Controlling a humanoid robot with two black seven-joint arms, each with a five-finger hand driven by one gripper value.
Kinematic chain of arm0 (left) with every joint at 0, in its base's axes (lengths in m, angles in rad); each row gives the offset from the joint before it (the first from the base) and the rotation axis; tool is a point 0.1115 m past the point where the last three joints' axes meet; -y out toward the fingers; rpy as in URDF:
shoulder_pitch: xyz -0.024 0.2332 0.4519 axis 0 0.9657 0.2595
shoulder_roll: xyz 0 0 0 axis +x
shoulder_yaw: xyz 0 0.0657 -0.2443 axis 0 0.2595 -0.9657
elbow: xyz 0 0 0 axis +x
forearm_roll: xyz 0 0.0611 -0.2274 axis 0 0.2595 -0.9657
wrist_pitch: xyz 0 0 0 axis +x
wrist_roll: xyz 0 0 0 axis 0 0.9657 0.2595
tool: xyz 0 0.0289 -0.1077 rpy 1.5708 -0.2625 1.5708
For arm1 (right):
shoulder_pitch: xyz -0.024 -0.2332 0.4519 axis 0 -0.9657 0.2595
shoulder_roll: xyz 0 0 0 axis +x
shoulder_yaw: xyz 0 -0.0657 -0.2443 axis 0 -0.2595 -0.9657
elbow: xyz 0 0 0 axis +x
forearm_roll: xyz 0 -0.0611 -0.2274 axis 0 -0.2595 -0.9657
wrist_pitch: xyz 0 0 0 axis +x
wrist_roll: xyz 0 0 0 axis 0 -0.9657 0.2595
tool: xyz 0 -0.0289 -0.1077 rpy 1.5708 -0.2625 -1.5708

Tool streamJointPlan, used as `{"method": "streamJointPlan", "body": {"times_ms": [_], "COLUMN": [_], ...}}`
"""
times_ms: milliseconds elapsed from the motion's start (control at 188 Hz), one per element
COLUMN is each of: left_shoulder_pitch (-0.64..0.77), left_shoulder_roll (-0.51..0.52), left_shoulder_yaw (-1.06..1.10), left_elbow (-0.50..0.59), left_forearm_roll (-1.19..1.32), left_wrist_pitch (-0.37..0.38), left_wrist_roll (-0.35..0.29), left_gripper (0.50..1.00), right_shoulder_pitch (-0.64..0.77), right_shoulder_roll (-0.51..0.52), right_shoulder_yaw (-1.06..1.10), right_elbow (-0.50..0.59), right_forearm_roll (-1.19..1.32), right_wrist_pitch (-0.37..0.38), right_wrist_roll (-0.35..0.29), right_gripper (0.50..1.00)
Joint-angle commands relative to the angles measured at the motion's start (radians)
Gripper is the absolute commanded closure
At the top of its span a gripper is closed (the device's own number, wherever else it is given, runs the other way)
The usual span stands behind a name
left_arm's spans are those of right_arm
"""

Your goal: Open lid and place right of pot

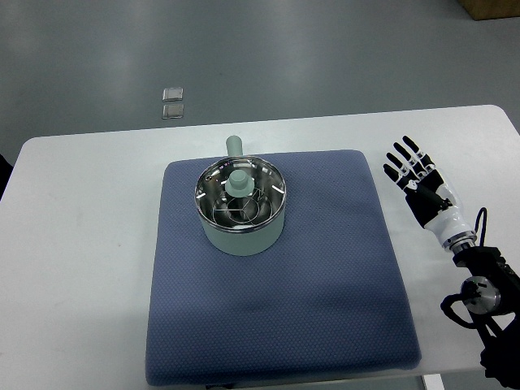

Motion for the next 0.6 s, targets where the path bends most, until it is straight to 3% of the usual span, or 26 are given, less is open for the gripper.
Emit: {"method": "streamJointPlan", "body": {"times_ms": [0, 595], "left_shoulder_pitch": [0.000, 0.000], "left_shoulder_roll": [0.000, 0.000], "left_shoulder_yaw": [0.000, 0.000], "left_elbow": [-0.001, -0.001], "left_forearm_roll": [0.000, 0.000], "left_wrist_pitch": [0.000, 0.000], "left_wrist_roll": [0.000, 0.000], "left_gripper": [0.500, 0.500], "right_shoulder_pitch": [0.000, 0.019], "right_shoulder_roll": [0.000, -0.028], "right_shoulder_yaw": [0.000, 0.012], "right_elbow": [0.000, 0.000], "right_forearm_roll": [0.000, 0.001], "right_wrist_pitch": [0.001, -0.002], "right_wrist_roll": [0.000, -0.002], "right_gripper": [0.579, 0.579]}}
